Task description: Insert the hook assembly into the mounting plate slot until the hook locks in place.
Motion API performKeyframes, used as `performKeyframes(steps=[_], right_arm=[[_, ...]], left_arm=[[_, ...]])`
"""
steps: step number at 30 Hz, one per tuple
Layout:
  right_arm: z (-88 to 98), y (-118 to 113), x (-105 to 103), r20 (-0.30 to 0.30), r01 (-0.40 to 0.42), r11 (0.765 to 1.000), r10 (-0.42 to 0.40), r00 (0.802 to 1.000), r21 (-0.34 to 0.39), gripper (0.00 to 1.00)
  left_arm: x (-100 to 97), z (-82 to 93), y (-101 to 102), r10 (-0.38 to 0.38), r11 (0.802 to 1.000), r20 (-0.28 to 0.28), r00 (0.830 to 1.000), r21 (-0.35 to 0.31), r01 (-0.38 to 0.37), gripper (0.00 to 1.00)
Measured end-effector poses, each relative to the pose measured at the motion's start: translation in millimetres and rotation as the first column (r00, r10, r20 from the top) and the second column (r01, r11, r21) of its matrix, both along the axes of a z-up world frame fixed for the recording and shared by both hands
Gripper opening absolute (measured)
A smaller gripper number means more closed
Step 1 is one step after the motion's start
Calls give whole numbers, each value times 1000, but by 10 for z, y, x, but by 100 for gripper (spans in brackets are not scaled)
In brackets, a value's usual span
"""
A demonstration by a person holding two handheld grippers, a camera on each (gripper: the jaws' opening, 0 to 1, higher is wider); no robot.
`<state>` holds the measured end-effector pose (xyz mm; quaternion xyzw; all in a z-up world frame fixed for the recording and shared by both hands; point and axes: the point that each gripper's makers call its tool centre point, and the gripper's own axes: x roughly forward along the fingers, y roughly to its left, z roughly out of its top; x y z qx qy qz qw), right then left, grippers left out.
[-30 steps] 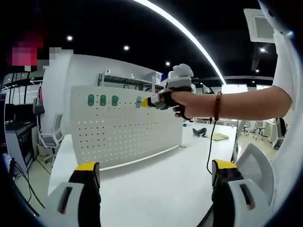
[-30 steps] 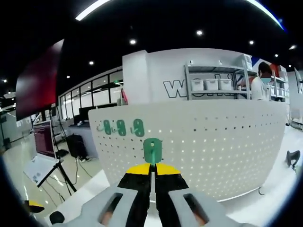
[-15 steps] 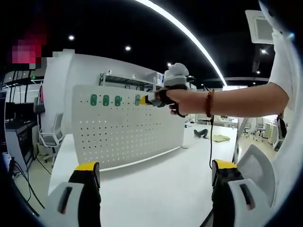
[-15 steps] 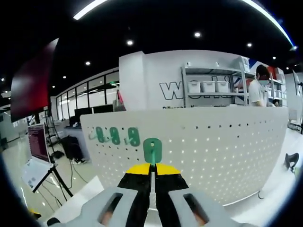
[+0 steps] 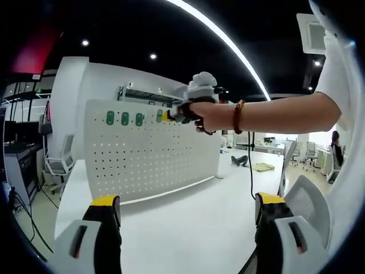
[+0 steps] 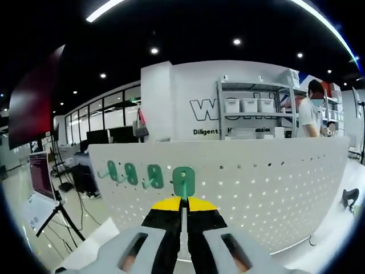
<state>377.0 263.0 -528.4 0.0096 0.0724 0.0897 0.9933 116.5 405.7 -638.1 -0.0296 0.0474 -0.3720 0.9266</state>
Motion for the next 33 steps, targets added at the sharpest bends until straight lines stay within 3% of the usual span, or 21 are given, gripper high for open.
performKeyframes(steps=[18,33], right_arm=[[-62,15,249,-23,28,1000,-28,999,12,0],[-91,17,325,-60,53,999,-52,997,13,0]], left_arm=[[108,-61,98,24,999,-19,1000,-31,-25,100],[159,-98,84,19,999,-31,999,-46,-21,100]])
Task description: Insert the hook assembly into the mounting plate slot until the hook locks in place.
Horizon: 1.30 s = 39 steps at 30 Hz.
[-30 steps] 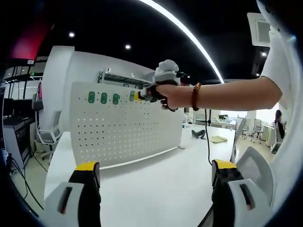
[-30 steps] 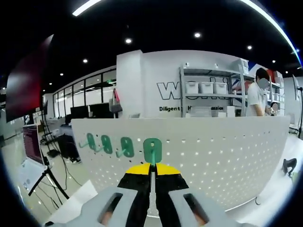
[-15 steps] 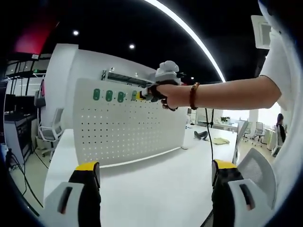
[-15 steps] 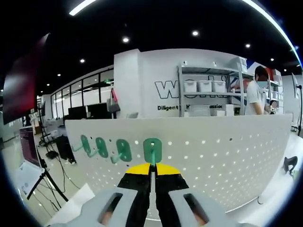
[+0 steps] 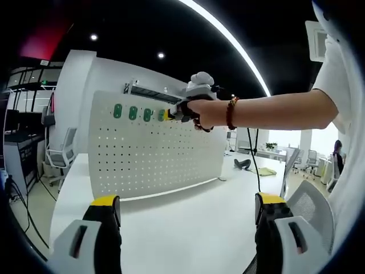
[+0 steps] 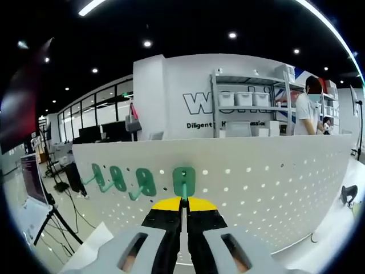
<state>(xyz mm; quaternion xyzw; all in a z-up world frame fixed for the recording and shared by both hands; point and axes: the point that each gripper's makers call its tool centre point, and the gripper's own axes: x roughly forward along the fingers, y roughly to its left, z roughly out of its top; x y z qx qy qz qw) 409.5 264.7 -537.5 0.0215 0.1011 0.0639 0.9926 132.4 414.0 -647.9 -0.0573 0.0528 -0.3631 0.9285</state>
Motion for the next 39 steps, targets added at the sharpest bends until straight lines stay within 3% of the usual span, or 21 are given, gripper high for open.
performKeyframes(steps=[17,30,39], right_arm=[[-51,93,22,-41,-23,999,22,999,-25,2],[60,122,78,21,-70,995,71,997,-69,8],[38,111,63,22,-91,992,93,995,-84,17]], left_arm=[[-8,46,18,5,1000,1,1000,-11,-5,100],[2,39,25,8,1000,-6,1000,-17,-9,100],[0,69,10,7,1000,0,1000,-20,-7,100]])
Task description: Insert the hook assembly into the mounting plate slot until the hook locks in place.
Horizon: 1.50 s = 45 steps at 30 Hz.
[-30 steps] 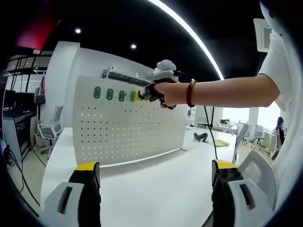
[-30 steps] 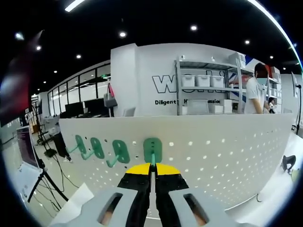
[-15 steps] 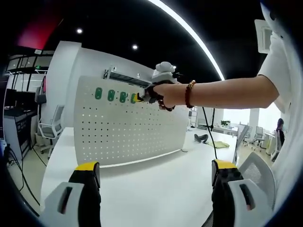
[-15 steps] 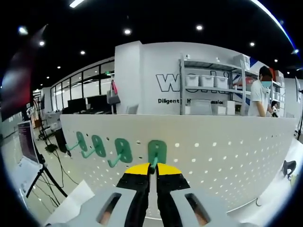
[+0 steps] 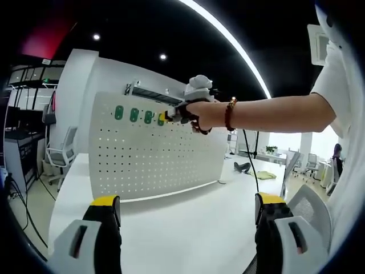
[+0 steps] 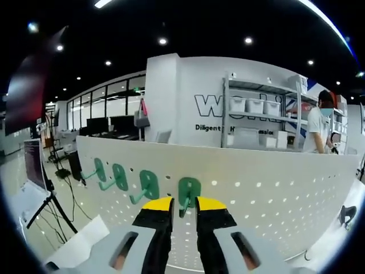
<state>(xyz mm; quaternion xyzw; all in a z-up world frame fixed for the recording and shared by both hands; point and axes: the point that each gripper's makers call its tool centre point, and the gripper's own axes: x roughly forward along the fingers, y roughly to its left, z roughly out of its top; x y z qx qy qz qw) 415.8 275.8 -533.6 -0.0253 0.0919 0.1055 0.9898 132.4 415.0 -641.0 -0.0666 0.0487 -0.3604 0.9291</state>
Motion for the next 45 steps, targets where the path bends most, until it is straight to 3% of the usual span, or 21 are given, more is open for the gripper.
performKeyframes(steps=[11,23,34,43,45], right_arm=[[32,3,-95,25,-32,999,33,999,-10,30],[-53,22,-315,20,-86,996,86,996,7,37],[-113,5,-675,49,-173,985,174,984,-13,45],[-116,-120,-1042,62,-270,963,271,961,-27,48],[-102,-137,-1170,73,-310,950,312,947,-33,49]], left_arm=[[-75,26,-19,9,999,4,1000,39,-9,100],[-247,82,12,45,996,8,999,82,-45,100],[-348,163,-41,68,992,16,998,107,-70,100],[-404,223,-210,75,991,24,997,112,-78,100],[-414,245,-250,76,990,29,997,114,-79,100]])
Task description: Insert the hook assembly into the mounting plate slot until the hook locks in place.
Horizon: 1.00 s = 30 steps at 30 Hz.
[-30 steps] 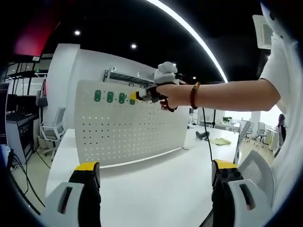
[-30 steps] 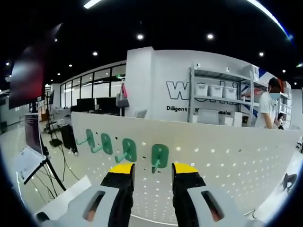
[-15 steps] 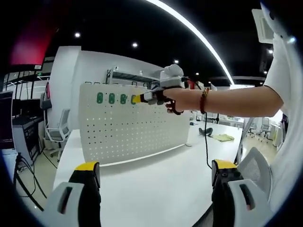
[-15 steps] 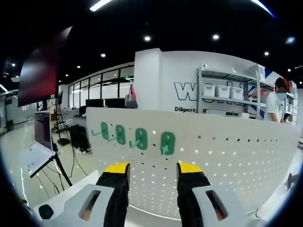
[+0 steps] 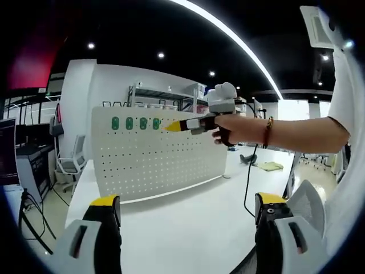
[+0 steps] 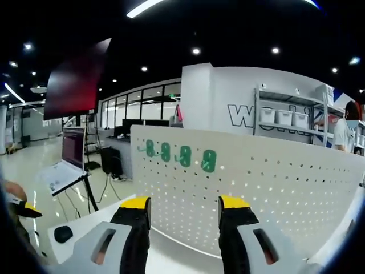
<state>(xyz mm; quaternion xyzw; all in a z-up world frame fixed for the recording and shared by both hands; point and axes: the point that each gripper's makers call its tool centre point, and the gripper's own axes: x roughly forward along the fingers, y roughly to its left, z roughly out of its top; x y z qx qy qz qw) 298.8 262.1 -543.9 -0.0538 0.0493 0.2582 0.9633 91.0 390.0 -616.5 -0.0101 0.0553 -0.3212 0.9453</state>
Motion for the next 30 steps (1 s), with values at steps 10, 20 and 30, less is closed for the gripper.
performKeyframes(steps=[10,20,30], right_arm=[[-38,-259,-466,24,-40,999,40,999,20,52],[-29,-549,-957,75,-110,994,108,991,24,58],[-202,-803,-1482,74,-196,980,194,978,23,65]], left_arm=[[-27,15,-171,9,1000,-3,1000,28,-9,100],[-22,76,-401,-17,999,-1,1000,48,17,100],[-16,123,-509,-35,996,0,999,78,35,100]])
